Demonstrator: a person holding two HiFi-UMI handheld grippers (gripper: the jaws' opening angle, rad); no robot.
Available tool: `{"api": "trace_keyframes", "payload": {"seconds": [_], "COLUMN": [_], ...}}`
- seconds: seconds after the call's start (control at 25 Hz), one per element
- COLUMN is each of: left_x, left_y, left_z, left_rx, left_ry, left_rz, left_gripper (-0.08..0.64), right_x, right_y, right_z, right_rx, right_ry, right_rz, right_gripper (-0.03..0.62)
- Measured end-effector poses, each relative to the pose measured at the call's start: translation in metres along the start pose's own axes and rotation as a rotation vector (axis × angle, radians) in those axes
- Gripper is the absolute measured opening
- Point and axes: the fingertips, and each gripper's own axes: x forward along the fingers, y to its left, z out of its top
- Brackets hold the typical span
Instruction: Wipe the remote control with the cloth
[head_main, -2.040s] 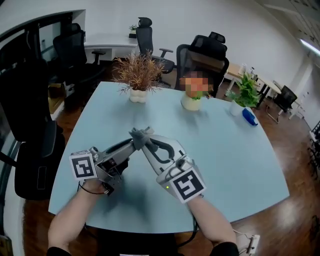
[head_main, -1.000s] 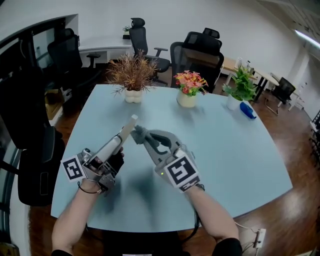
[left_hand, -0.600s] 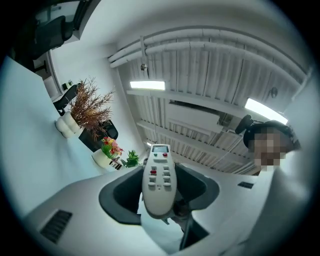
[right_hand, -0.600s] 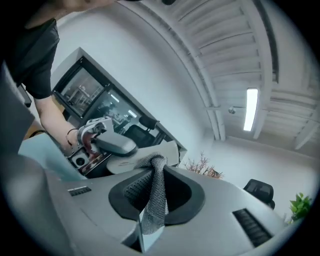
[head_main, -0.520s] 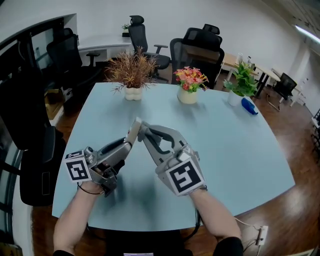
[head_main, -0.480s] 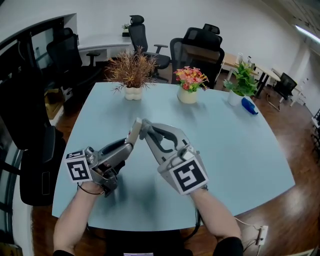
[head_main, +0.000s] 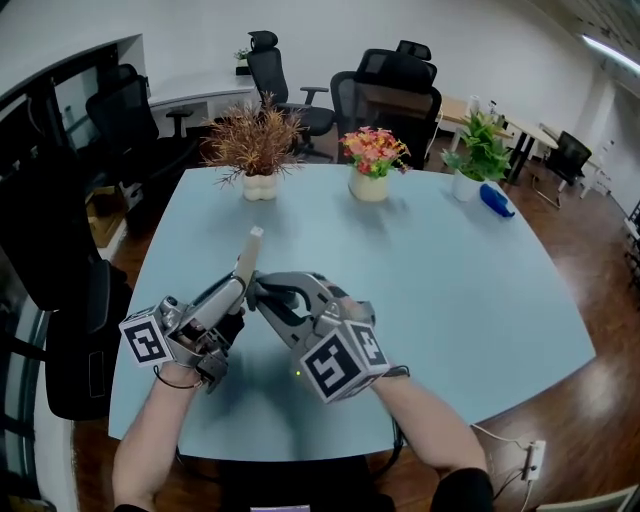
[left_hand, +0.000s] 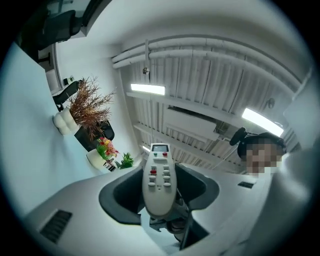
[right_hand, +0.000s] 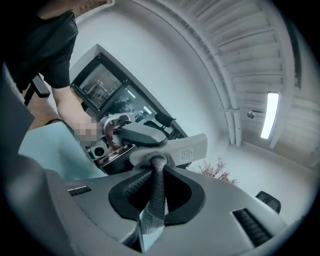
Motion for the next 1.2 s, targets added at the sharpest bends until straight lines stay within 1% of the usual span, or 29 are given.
{"api": "trace_keyframes", "payload": {"seconds": [0.08, 0.16, 0.24, 0.28, 0.32, 0.36, 0.44, 0.52, 0.56, 0.6, 0.68, 0.72, 0.8, 0.92, 1.0, 1.08, 1.12, 1.2], "left_x": [0.002, 0.005, 0.008, 0.009, 0.01, 0.01, 0.008, 0.006, 0.006, 0.007, 0.01, 0.012, 0.013, 0.012, 0.012, 0.011, 0.01, 0.009], "left_y": [0.001, 0.002, -0.002, -0.006, -0.011, -0.018, -0.034, -0.051, -0.058, -0.063, -0.067, -0.066, -0.065, -0.069, -0.072, -0.076, -0.078, -0.079], "left_z": [-0.007, -0.018, -0.03, -0.032, -0.031, -0.027, -0.017, -0.013, -0.014, -0.017, -0.025, -0.03, -0.039, -0.046, -0.048, -0.052, -0.054, -0.056], "left_rx": [0.028, 0.042, 0.036, 0.025, 0.007, -0.01, -0.011, 0.027, 0.049, 0.07, 0.117, 0.139, 0.169, 0.188, 0.208, 0.248, 0.275, 0.338], "left_ry": [0.058, 0.124, 0.18, 0.189, 0.18, 0.156, 0.106, 0.091, 0.096, 0.108, 0.148, 0.172, 0.216, 0.259, 0.283, 0.312, 0.327, 0.355], "left_rz": [0.017, 0.026, 0.009, -0.014, -0.051, -0.099, -0.198, -0.273, -0.298, -0.313, -0.313, -0.306, -0.301, -0.313, -0.321, -0.329, -0.331, -0.323], "left_gripper": [0.201, 0.201, 0.201, 0.201, 0.201, 0.201, 0.201, 0.201, 0.201, 0.201, 0.201, 0.201, 0.201, 0.199, 0.199, 0.199, 0.199, 0.199], "right_x": [-0.008, -0.022, -0.04, -0.049, -0.056, -0.059, -0.055, -0.044, -0.038, -0.034, -0.03, -0.03, -0.033, -0.039, -0.044, -0.053, -0.058, -0.07], "right_y": [-0.02, -0.046, -0.068, -0.078, -0.087, -0.094, -0.095, -0.083, -0.074, -0.065, -0.054, -0.051, -0.047, -0.045, -0.043, -0.042, -0.043, -0.047], "right_z": [0.003, 0.011, 0.024, 0.027, 0.026, 0.022, 0.01, 0.001, 0.0, 0.001, 0.007, 0.012, 0.022, 0.031, 0.036, 0.04, 0.04, 0.038], "right_rx": [0.035, 0.114, 0.251, 0.346, 0.454, 0.579, 0.866, 1.144, 1.266, 1.367, 1.508, 1.557, 1.623, 1.679, 1.692, 1.655, 1.608, 1.494], "right_ry": [-0.029, -0.096, -0.221, -0.285, -0.343, -0.393, -0.468, -0.52, -0.544, -0.567, -0.617, -0.645, -0.699, -0.754, -0.772, -0.779, -0.778, -0.773], "right_rz": [-0.07, -0.147, -0.194, -0.195, -0.174, -0.129, 0.016, 0.19, 0.276, 0.35, 0.46, 0.511, 0.609, 0.735, 0.817, 0.893, 0.921, 0.947], "right_gripper": [0.031, 0.031, 0.031, 0.031, 0.031, 0.031, 0.031, 0.029, 0.029, 0.029, 0.029, 0.029, 0.029, 0.029, 0.029, 0.029, 0.029, 0.029]}}
